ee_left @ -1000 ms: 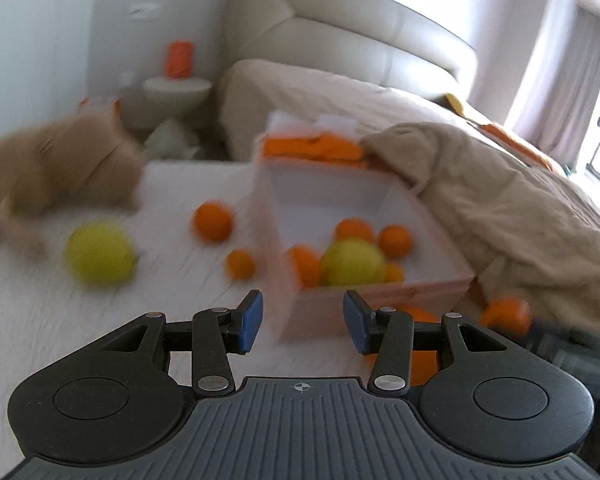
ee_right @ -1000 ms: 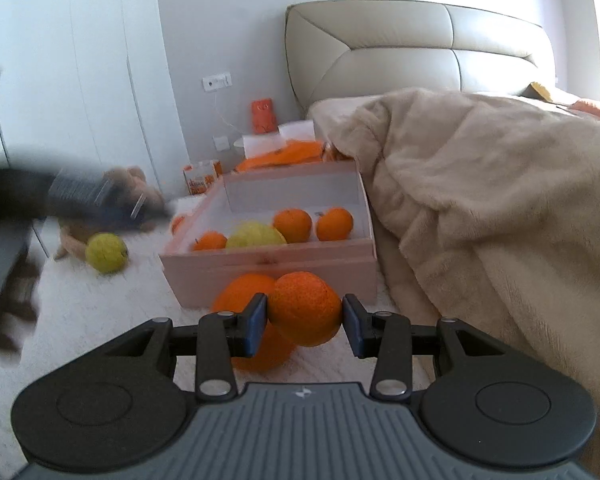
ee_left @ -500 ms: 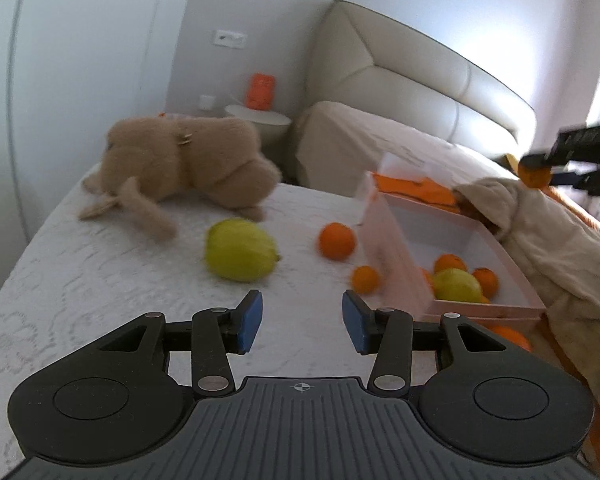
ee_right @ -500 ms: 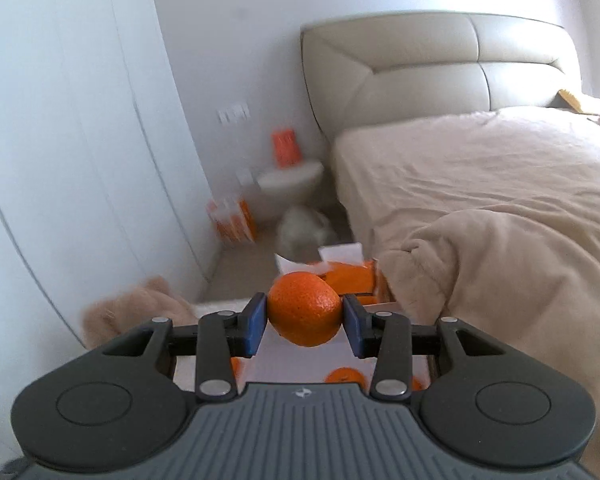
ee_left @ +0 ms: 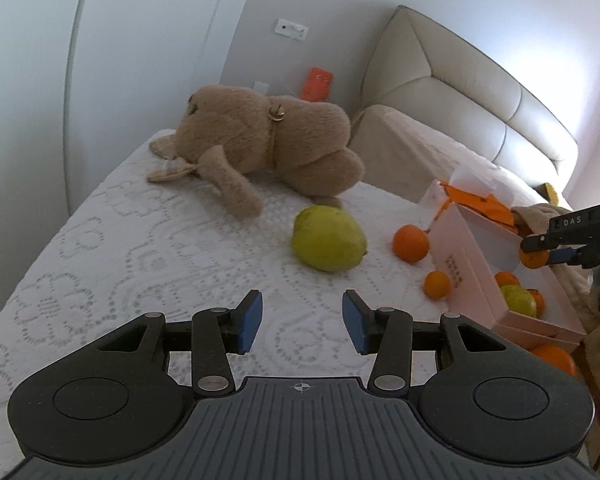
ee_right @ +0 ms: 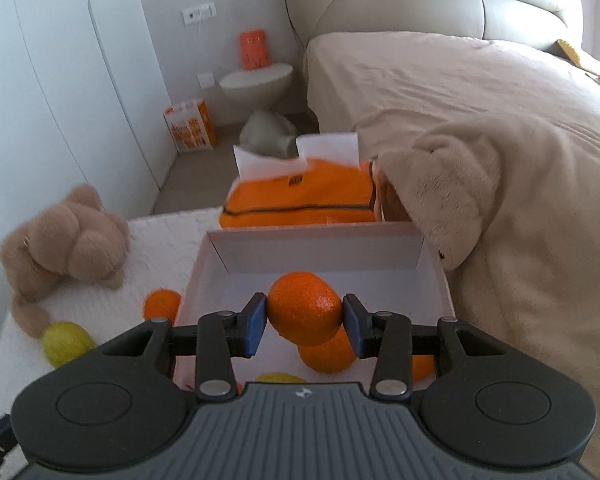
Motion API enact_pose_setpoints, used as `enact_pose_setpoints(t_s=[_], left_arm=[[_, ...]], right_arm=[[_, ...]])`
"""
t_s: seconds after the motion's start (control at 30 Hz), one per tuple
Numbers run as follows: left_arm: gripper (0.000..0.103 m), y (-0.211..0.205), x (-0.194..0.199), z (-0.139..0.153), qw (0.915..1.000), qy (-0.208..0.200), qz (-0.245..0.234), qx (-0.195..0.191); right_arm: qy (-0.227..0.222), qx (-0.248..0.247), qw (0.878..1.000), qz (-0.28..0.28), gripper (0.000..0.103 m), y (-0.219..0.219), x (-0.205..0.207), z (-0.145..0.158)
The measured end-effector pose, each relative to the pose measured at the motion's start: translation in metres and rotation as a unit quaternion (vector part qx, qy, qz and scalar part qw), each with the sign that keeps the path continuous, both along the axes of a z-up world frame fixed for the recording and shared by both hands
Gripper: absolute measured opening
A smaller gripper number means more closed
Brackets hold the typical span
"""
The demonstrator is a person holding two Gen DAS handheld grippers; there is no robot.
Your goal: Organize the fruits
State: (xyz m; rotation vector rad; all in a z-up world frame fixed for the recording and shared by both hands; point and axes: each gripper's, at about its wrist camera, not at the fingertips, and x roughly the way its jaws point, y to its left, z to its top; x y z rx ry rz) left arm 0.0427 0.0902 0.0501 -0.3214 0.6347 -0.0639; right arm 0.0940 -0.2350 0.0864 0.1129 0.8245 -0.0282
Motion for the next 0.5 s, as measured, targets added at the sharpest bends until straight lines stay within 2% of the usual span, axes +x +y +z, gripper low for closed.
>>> enact_pose_setpoints(t_s=[0.07,0.2,0.33,0.5], left_arm=[[0.049,-0.001,-0.001,0.000,0.9999,0.000,0.004,0.012],[0.049,-0.001,-0.003,0.000,0.9998,-0.001,0.004,0.022],[0.049,-0.002,-0.003,-0.002,0.9998,-0.002,0.000,0.019],[0.049,-0.003,-0.003,-0.005,0.9999,0.003,-0.006,0.013]], right_arm=[[0.009,-0.003,1.000,0.005,0.042,0.004,0.003,-0.003],[-0.003,-0.007,1.000,0.014,0.053,0.012,-0.002,-0.002],[-0.016,-0.037,0.998,0.038,0.053,0.028,-0.009,0.003],[-0.029,-0.042,0.994,0.095,0.053,0.055,-0.024,0.012]])
